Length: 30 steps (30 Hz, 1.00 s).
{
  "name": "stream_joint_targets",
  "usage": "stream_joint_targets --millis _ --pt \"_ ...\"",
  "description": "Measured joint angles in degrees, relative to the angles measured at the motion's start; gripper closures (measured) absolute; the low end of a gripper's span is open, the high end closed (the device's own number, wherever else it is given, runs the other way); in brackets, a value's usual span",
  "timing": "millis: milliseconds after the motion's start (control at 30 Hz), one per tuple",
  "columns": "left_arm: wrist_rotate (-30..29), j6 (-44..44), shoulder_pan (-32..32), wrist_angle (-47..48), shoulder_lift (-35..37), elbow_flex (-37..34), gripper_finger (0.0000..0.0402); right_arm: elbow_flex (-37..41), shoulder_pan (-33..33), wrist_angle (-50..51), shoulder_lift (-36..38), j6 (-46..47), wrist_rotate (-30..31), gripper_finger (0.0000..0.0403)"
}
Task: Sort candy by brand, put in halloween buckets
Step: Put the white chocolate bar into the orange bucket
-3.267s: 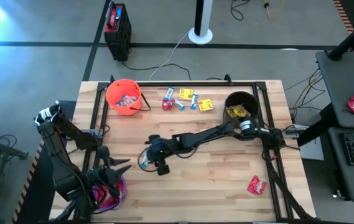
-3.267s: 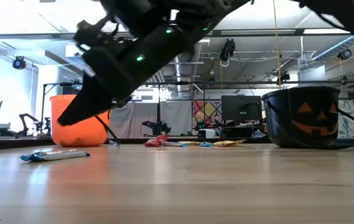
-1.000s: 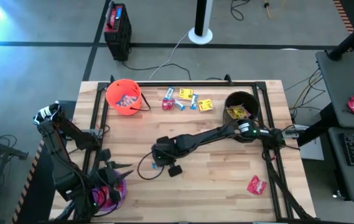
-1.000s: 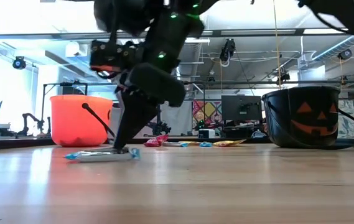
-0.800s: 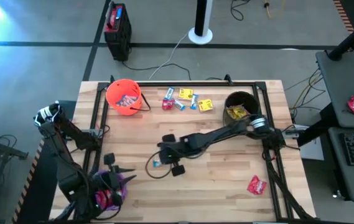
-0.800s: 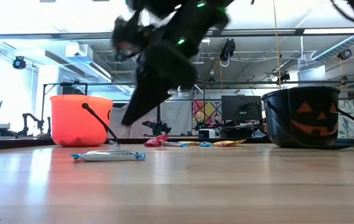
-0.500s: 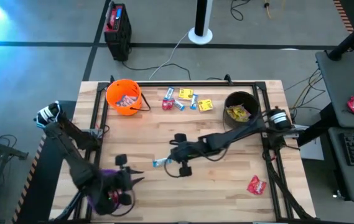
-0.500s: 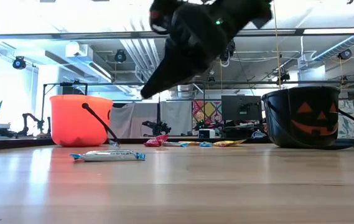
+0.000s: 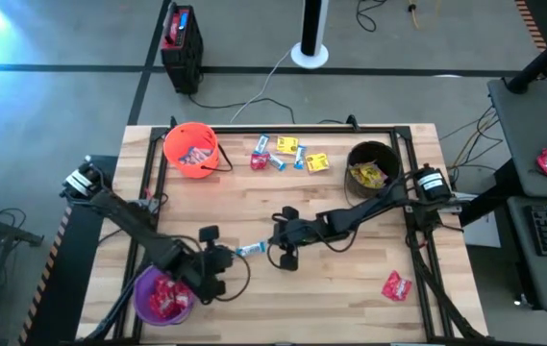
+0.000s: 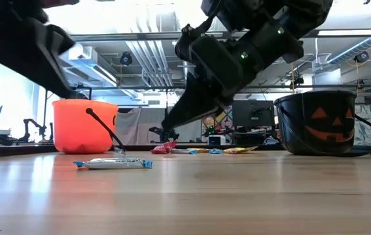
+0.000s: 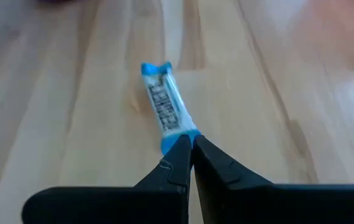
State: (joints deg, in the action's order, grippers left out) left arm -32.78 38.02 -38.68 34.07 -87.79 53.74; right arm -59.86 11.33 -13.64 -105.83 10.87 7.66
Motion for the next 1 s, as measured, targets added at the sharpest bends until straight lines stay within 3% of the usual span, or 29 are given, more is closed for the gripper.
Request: stream_joint_targets --millis 200,467,633,800,1000 --pt "5.32 -10.21 3.88 -7.29 -1.72 -1.37 0.04 0.16 -0.08 2.47 -0.17 2.67 -0.44 0.0394" --pt "9.99 -12.61 7.56 -15.82 -2.26 -9.3 0.0401 0.2 0.05 3.6 -0.17 5.08 -0.57 0.0394" --pt "11.2 -12.92 8.2 -19.09 -4.22 -9.48 0.0401 0.2 0.05 2.4 -0.17 5.48 -0.13 0.0388" --pt "10.93 -14.58 9.18 -19.04 -9.15 -7.66 0.0401 0.2 0.09 0.35 -1.18 4.09 -0.16 0.0351" --pt "10.25 -14.84 9.12 -18.87 -12.52 -6.25 0.0402 0.18 0.44 -4.83 -4.56 -1.2 -0.14 0.0269"
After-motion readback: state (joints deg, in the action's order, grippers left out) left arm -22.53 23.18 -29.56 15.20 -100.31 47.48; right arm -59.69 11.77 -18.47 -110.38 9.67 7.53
